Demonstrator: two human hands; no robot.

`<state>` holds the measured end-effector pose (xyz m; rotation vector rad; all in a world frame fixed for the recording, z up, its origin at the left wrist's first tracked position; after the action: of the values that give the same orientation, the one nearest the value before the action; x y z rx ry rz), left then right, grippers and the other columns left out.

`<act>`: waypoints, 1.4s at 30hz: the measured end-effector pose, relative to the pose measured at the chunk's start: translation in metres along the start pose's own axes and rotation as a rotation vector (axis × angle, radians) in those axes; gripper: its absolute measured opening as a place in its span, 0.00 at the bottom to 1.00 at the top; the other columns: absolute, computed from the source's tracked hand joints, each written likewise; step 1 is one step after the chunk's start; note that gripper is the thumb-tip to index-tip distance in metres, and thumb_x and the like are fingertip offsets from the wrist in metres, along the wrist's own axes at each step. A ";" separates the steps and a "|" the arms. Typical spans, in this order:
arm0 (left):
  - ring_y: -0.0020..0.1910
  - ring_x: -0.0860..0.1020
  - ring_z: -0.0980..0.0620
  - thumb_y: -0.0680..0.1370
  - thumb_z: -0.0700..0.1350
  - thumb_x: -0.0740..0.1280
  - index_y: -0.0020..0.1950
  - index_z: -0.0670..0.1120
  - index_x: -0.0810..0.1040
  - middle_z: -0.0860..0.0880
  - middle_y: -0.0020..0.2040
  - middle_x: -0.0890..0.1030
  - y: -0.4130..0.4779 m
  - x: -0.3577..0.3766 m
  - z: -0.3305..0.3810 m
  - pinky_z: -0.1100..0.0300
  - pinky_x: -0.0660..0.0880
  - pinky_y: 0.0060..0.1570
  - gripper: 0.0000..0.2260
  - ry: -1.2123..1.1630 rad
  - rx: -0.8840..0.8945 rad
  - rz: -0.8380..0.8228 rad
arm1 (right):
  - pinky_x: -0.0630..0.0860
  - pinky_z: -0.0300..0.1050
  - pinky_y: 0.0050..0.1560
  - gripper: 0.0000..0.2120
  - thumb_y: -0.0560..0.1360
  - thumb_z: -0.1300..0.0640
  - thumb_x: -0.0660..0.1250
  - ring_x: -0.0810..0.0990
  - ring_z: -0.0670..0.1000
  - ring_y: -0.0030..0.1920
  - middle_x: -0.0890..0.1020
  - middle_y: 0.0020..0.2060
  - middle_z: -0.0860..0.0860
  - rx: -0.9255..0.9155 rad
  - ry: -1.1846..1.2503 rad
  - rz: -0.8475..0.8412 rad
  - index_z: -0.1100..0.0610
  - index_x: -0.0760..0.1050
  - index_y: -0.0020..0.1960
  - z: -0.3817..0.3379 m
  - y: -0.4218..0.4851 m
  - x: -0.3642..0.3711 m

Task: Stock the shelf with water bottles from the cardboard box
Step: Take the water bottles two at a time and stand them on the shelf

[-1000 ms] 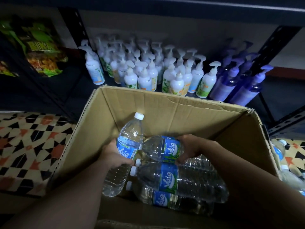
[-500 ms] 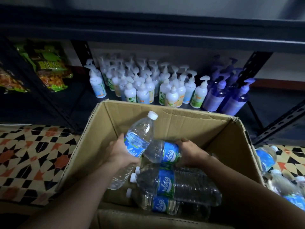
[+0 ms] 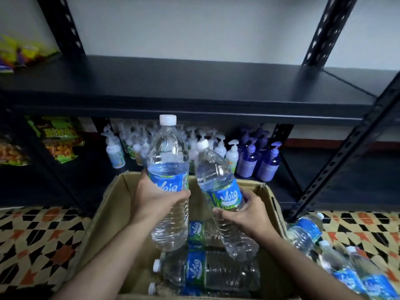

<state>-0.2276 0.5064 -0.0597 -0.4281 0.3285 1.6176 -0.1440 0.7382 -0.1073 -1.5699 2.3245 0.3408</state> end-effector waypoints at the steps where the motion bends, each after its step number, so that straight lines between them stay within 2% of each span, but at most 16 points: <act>1: 0.46 0.82 0.53 0.48 0.55 0.83 0.56 0.51 0.76 0.55 0.46 0.83 -0.005 -0.001 0.013 0.57 0.78 0.48 0.38 -0.023 0.034 0.003 | 0.82 0.42 0.49 0.23 0.59 0.58 0.85 0.86 0.46 0.44 0.87 0.41 0.45 -0.017 0.046 0.011 0.54 0.81 0.50 -0.012 -0.004 -0.008; 3: 0.46 0.82 0.53 0.46 0.57 0.81 0.55 0.52 0.75 0.55 0.48 0.83 -0.016 -0.003 0.042 0.56 0.79 0.49 0.39 -0.068 0.117 0.015 | 0.81 0.41 0.53 0.23 0.60 0.56 0.84 0.86 0.44 0.45 0.87 0.43 0.46 -0.050 0.130 0.054 0.57 0.81 0.52 -0.040 -0.010 -0.025; 6: 0.47 0.80 0.53 0.49 0.55 0.82 0.55 0.52 0.74 0.56 0.48 0.82 -0.032 -0.004 0.090 0.59 0.77 0.48 0.37 -0.083 0.237 0.052 | 0.80 0.52 0.58 0.25 0.61 0.52 0.84 0.86 0.48 0.49 0.87 0.46 0.48 -0.110 0.217 0.133 0.55 0.80 0.54 -0.080 -0.011 -0.046; 8: 0.48 0.80 0.53 0.50 0.55 0.82 0.55 0.53 0.74 0.56 0.49 0.81 -0.041 -0.006 0.121 0.60 0.76 0.48 0.36 -0.122 0.287 0.078 | 0.80 0.55 0.58 0.28 0.60 0.49 0.84 0.86 0.49 0.50 0.87 0.47 0.48 -0.156 0.251 0.191 0.54 0.80 0.55 -0.103 -0.011 -0.060; 12: 0.49 0.80 0.51 0.52 0.51 0.83 0.54 0.52 0.72 0.55 0.49 0.81 -0.050 -0.006 0.171 0.57 0.76 0.49 0.35 -0.228 0.330 0.100 | 0.82 0.50 0.53 0.24 0.61 0.51 0.84 0.86 0.45 0.46 0.87 0.44 0.45 -0.248 0.245 0.339 0.53 0.80 0.53 -0.148 -0.013 -0.088; 15: 0.47 0.78 0.52 0.53 0.50 0.83 0.54 0.51 0.71 0.55 0.49 0.80 -0.057 -0.003 0.203 0.60 0.72 0.46 0.34 -0.302 0.339 0.109 | 0.81 0.49 0.52 0.26 0.57 0.42 0.83 0.84 0.43 0.47 0.86 0.45 0.44 -0.302 0.169 0.445 0.48 0.81 0.51 -0.175 -0.008 -0.108; 18: 0.45 0.76 0.50 0.54 0.51 0.83 0.53 0.51 0.71 0.54 0.47 0.79 -0.058 -0.001 0.232 0.59 0.71 0.44 0.33 -0.337 0.333 0.126 | 0.80 0.49 0.54 0.31 0.54 0.36 0.82 0.83 0.43 0.50 0.85 0.47 0.45 -0.316 0.139 0.502 0.47 0.80 0.53 -0.194 0.004 -0.128; 24: 0.48 0.80 0.47 0.52 0.50 0.84 0.53 0.47 0.73 0.48 0.49 0.82 -0.040 0.015 0.287 0.59 0.74 0.46 0.34 -0.390 0.383 0.130 | 0.81 0.44 0.52 0.26 0.56 0.41 0.83 0.84 0.40 0.47 0.86 0.45 0.44 -0.341 0.128 0.522 0.47 0.81 0.50 -0.228 0.033 -0.171; 28: 0.53 0.79 0.43 0.52 0.49 0.84 0.53 0.47 0.74 0.48 0.49 0.82 -0.024 0.031 0.319 0.57 0.75 0.47 0.34 -0.446 0.367 0.109 | 0.81 0.50 0.54 0.29 0.55 0.39 0.83 0.85 0.44 0.48 0.87 0.45 0.45 -0.335 0.149 0.512 0.49 0.82 0.51 -0.242 0.060 -0.197; 30: 0.53 0.79 0.44 0.52 0.49 0.85 0.55 0.47 0.73 0.49 0.47 0.80 -0.017 0.038 0.333 0.58 0.74 0.45 0.36 -0.471 0.362 0.097 | 0.82 0.52 0.54 0.27 0.56 0.42 0.84 0.86 0.45 0.47 0.87 0.44 0.45 -0.339 0.153 0.490 0.50 0.82 0.51 -0.247 0.073 -0.209; 35: 0.45 0.81 0.47 0.52 0.48 0.85 0.55 0.47 0.71 0.51 0.47 0.81 0.001 0.054 0.356 0.59 0.74 0.43 0.37 -0.526 0.357 0.057 | 0.82 0.47 0.51 0.21 0.59 0.48 0.84 0.85 0.42 0.42 0.87 0.39 0.43 -0.329 0.127 0.543 0.51 0.81 0.48 -0.256 0.103 -0.229; 38: 0.46 0.81 0.47 0.51 0.49 0.84 0.55 0.47 0.71 0.50 0.47 0.81 0.016 0.062 0.365 0.57 0.77 0.44 0.37 -0.538 0.366 0.063 | 0.82 0.46 0.50 0.23 0.59 0.47 0.84 0.85 0.42 0.42 0.87 0.40 0.44 -0.325 0.115 0.581 0.51 0.81 0.49 -0.253 0.126 -0.237; 42: 0.47 0.80 0.47 0.50 0.50 0.83 0.55 0.48 0.72 0.50 0.48 0.81 0.035 0.071 0.376 0.56 0.78 0.46 0.37 -0.521 0.390 0.090 | 0.81 0.39 0.45 0.20 0.59 0.46 0.83 0.84 0.42 0.41 0.86 0.40 0.46 -0.358 0.096 0.691 0.50 0.79 0.46 -0.252 0.164 -0.250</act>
<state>-0.2966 0.7378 0.2392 0.3078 0.2573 1.6397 -0.2409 0.9196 0.2249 -0.8532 2.9503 0.8923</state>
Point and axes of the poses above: each hand's wrist, its own y-axis towards the middle knuckle, its own x-axis out of the palm, z = x × y, the point moved 3 cm from there along y, towards the middle knuckle
